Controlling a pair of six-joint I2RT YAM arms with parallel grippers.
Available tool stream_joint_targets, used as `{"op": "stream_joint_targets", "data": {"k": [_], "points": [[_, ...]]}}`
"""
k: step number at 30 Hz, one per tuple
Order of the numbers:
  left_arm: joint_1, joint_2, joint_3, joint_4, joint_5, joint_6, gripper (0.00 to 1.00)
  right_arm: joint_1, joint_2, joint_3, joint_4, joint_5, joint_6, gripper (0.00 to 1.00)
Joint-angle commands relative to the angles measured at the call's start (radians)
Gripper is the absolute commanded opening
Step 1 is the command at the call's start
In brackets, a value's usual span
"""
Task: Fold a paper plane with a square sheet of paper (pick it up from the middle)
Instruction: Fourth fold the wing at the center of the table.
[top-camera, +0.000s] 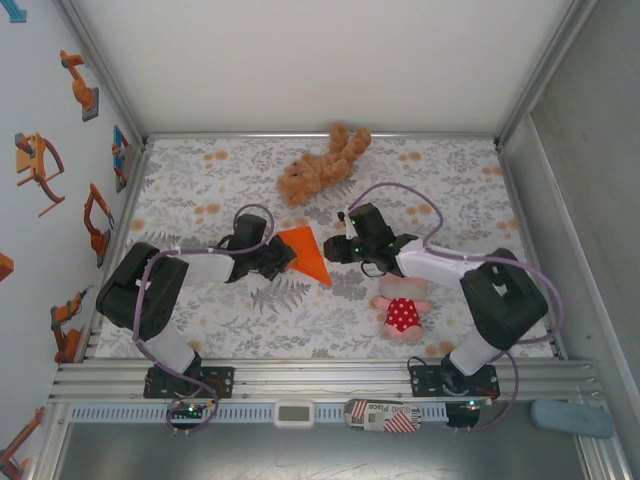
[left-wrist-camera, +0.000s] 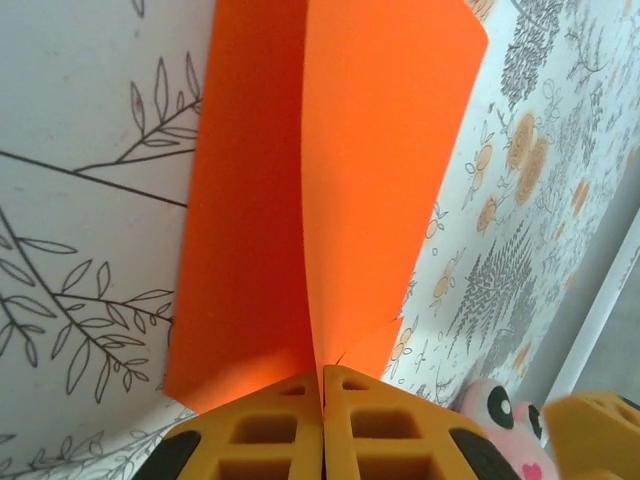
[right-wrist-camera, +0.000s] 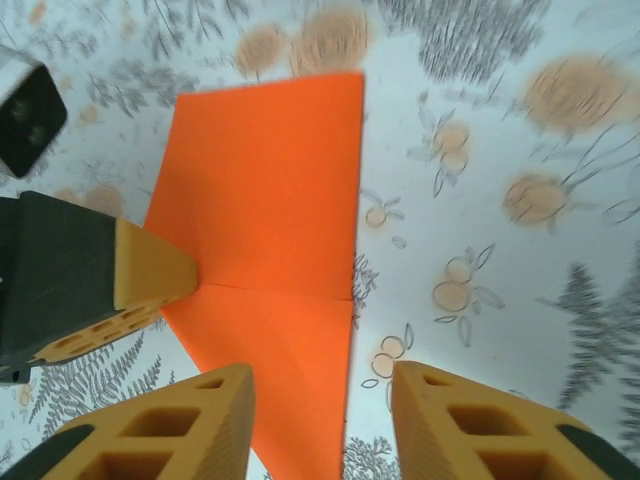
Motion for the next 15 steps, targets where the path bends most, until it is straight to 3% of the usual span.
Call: {"op": "stream_joint_targets", "data": {"k": [1, 6, 11, 15], "points": [[-0.007, -0.04, 0.06, -0.134, -0.054, 0.036, 0.08, 0.02, -0.062, -0.049, -0.01, 0.127, -0.129, 0.43], [-0.014, -0.02, 0.12, -0.224, -0.082, 0.043, 0.08, 0.094, -0.071, -0.074, 0.016, 0.185, -0.204, 0.43], [-0.021, -0.007, 0.158, -0.271, -0.086, 0.037, 0.08, 0.171, 0.014, -0.032, 0.024, 0.194, -0.267, 0.35], [-0.022, -0.004, 0.176, -0.292, -0.088, 0.037, 0.08, 0.208, 0.077, 0.003, 0.039, 0.201, -0.283, 0.35]]}}
